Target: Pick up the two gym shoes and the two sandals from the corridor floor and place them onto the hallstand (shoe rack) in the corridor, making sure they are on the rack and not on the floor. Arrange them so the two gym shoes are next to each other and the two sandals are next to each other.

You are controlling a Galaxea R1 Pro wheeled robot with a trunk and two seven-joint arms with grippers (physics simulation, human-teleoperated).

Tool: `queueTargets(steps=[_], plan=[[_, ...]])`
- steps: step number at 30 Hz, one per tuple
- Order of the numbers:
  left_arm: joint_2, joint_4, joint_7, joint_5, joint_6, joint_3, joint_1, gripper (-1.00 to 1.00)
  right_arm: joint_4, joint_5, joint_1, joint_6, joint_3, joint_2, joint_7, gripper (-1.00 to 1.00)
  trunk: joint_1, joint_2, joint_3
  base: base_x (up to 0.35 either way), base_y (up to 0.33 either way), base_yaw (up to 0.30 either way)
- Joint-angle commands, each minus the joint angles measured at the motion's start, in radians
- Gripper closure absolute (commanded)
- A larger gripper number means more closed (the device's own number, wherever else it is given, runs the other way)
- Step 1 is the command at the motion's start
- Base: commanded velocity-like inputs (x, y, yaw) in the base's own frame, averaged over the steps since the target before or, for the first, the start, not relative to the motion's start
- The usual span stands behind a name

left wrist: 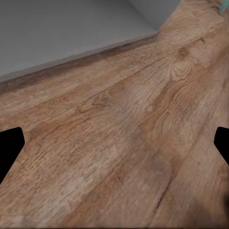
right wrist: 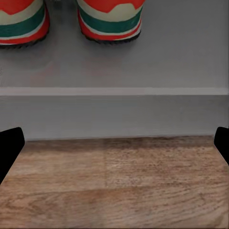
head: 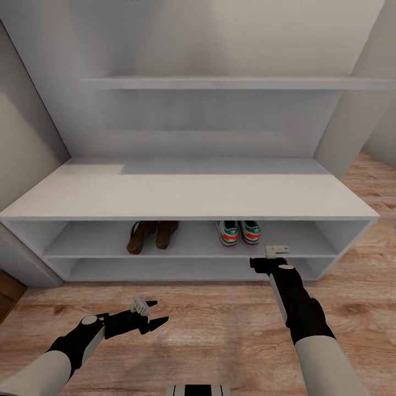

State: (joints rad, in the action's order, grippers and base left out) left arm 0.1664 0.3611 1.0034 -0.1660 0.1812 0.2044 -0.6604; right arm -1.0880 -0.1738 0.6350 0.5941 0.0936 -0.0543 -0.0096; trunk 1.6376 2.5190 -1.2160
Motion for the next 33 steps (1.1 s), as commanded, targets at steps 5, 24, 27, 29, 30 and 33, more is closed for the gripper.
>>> queueTargets(steps=[5,24,27,29,30,33], plan=[[0.001,-0.001,0.000,-0.009,0.004,0.008,-0.001,-1.00,-0.005,-0.007,0.000,-0.001,0.001,-0.002,0.002,-1.00,0.000,0.000,-0.001,-0.011,0.000,0.000],[0.002,-0.001,0.000,-0.009,0.004,0.008,-0.001,-1.00,0.000,-0.005,0.000,-0.002,0.002,-0.004,0.000,-1.00,0.000,0.000,-0.001,0.000,0.000,0.000],[0.001,-0.001,0.000,-0.009,0.004,0.008,-0.001,-1.00,0.000,-0.005,0.000,-0.002,0.002,-0.004,0.000,-1.00,0.000,0.000,-0.001,-0.002,0.000,0.000],[0.001,-0.001,0.000,-0.009,0.004,0.009,-0.001,-1.00,0.000,-0.005,0.000,-0.002,0.002,-0.004,0.000,-1.00,0.000,0.000,-0.001,-0.042,0.000,0.000],[0.001,-0.001,0.000,-0.009,0.004,0.009,-0.001,-1.00,0.000,-0.006,0.000,-0.002,0.002,-0.004,0.000,-1.00,0.000,0.000,-0.001,-0.074,0.000,0.000],[0.001,-0.001,0.000,-0.009,0.004,0.009,-0.001,-1.00,-0.001,-0.006,0.000,-0.002,0.001,-0.004,-0.001,-1.00,0.000,0.000,-0.001,-0.145,0.000,0.000]])
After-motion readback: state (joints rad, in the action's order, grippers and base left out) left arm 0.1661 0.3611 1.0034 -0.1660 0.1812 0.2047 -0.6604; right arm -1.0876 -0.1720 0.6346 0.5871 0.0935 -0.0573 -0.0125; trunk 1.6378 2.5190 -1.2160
